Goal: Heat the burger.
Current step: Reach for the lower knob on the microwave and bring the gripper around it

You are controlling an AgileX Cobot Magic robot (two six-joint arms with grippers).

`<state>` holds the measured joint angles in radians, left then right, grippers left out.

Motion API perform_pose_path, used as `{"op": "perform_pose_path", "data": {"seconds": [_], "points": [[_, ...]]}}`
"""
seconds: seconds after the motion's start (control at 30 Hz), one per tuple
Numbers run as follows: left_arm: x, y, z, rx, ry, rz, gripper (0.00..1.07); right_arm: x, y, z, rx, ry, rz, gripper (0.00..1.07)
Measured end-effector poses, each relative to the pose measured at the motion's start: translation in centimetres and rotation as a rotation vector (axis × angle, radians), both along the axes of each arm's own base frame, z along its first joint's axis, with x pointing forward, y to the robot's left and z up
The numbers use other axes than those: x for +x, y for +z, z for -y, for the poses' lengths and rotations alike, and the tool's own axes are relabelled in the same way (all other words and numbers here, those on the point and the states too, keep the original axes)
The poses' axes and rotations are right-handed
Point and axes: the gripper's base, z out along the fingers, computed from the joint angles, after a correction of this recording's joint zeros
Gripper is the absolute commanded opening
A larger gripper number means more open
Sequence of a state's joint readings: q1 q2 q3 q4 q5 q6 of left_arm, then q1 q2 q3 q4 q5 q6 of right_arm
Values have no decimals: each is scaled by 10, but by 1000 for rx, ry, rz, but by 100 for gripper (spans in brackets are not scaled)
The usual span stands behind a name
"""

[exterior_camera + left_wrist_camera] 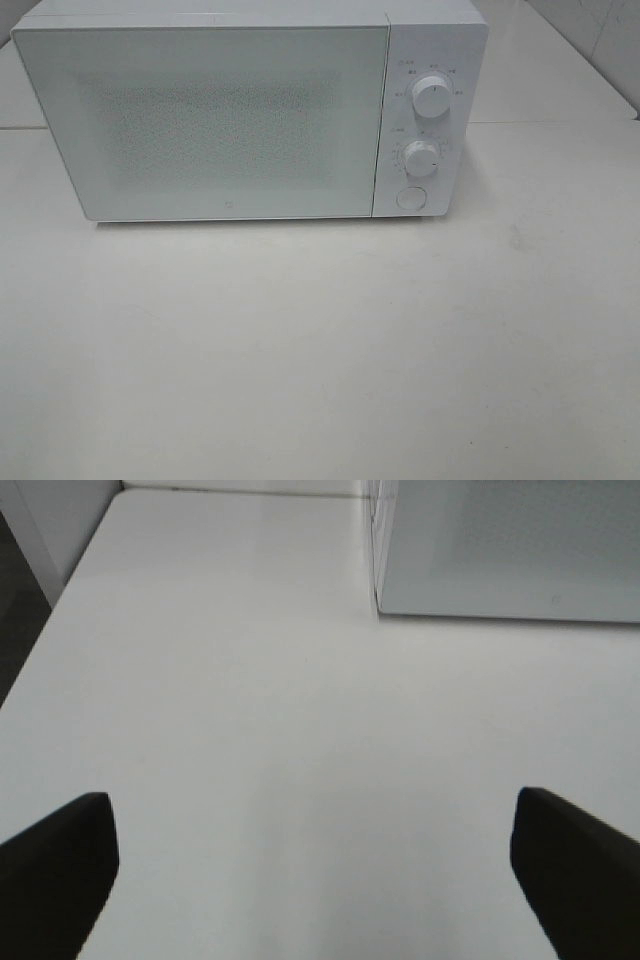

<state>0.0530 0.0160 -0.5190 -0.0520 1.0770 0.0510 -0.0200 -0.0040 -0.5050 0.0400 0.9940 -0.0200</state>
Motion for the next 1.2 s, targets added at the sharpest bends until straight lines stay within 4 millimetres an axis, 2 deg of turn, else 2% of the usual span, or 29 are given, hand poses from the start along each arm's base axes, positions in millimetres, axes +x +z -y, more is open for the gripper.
{"op": "perform_pose_path", "data": {"seconds": [1.2], "points": [[-3,0,0,-1,-1,21,101,0,0,0,0,0,0,75]]}}
